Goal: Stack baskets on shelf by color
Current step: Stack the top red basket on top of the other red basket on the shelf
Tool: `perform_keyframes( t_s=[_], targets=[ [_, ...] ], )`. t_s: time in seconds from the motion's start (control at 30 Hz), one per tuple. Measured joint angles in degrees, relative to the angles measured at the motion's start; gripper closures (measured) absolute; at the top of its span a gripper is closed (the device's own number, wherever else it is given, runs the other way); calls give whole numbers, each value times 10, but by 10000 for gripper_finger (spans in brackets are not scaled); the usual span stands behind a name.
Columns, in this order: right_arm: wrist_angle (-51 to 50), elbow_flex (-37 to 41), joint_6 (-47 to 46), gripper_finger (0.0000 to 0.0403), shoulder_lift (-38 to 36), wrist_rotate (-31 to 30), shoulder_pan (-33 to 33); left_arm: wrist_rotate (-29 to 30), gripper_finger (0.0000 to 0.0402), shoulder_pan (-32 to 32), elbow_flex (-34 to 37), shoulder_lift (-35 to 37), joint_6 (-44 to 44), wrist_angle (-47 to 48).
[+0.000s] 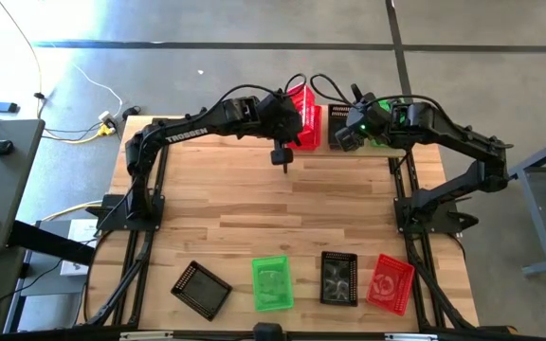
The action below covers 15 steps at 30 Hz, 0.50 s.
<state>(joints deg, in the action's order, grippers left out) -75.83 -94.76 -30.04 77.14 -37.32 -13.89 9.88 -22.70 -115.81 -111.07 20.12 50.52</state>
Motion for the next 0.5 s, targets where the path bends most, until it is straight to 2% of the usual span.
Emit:
perform_keyframes(
  t_s=[0.33,0.5],
  targets=[
    [0,0,0,324,0,0,0,-17,383,5,0,0,0,-2],
    [0,0,0,324,0,6,0,-17,360,10,0,0,11,-3]
  ],
)
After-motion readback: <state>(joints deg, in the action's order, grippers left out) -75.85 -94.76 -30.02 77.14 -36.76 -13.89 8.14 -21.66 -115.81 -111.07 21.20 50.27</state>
